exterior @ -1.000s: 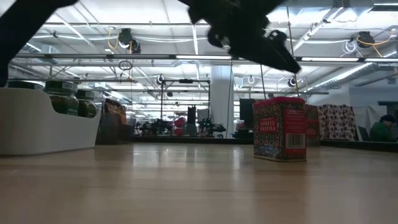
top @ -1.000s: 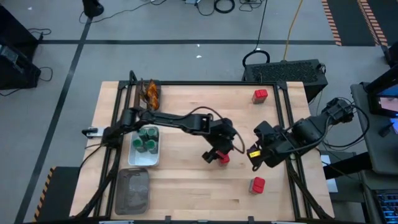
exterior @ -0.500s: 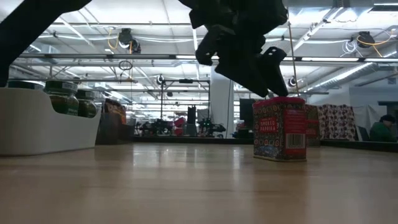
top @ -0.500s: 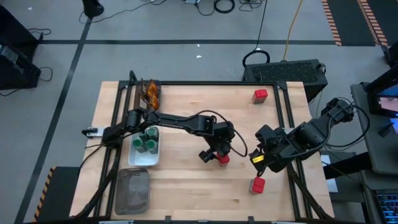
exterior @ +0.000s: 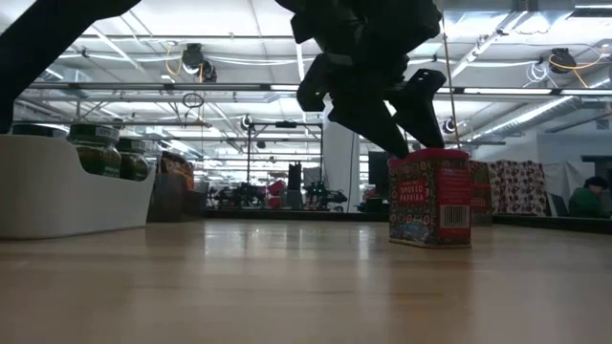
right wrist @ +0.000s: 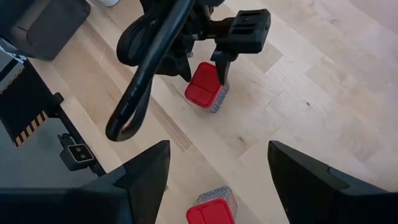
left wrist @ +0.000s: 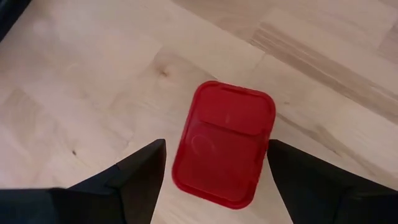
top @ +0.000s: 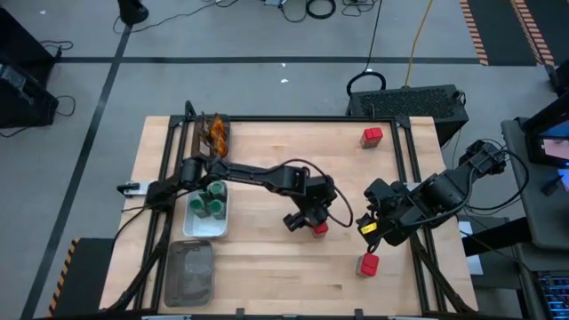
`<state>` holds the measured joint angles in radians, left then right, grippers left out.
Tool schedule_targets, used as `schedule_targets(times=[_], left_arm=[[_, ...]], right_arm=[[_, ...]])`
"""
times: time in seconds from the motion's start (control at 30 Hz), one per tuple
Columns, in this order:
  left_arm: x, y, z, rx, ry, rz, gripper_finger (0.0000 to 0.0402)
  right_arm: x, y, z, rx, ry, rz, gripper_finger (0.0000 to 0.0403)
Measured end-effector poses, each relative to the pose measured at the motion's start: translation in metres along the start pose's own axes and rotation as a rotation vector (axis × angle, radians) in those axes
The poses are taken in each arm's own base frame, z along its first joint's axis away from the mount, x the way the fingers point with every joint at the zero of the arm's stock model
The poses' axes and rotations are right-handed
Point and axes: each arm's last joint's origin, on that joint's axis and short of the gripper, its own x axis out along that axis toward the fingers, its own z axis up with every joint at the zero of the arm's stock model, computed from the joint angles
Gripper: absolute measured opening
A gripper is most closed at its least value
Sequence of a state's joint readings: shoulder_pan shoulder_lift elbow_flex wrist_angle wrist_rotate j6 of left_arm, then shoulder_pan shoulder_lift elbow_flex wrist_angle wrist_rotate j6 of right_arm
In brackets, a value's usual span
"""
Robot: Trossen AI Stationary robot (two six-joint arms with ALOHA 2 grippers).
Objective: Sort spices by type
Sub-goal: Put the middle red seasoning can into the bottom black bin
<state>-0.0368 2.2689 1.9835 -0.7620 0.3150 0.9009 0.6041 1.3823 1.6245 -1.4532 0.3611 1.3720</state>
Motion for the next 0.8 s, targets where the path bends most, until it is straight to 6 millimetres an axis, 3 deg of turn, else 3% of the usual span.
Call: schedule_targets(times=[0.43,0.8], left_arm=[[0.033,-0.006,-0.01,-0.007,0.067,-0.03,0.0286],[0.034,-0.008,-0.007,0.0,0.072,-0.022,0.0285]], right_arm=[[0.0,0.0,0.0,0.001,0.0,0.003,0.0254],[0.0,0.0,0.0,-0.005,0.0,0.004,0.0254]])
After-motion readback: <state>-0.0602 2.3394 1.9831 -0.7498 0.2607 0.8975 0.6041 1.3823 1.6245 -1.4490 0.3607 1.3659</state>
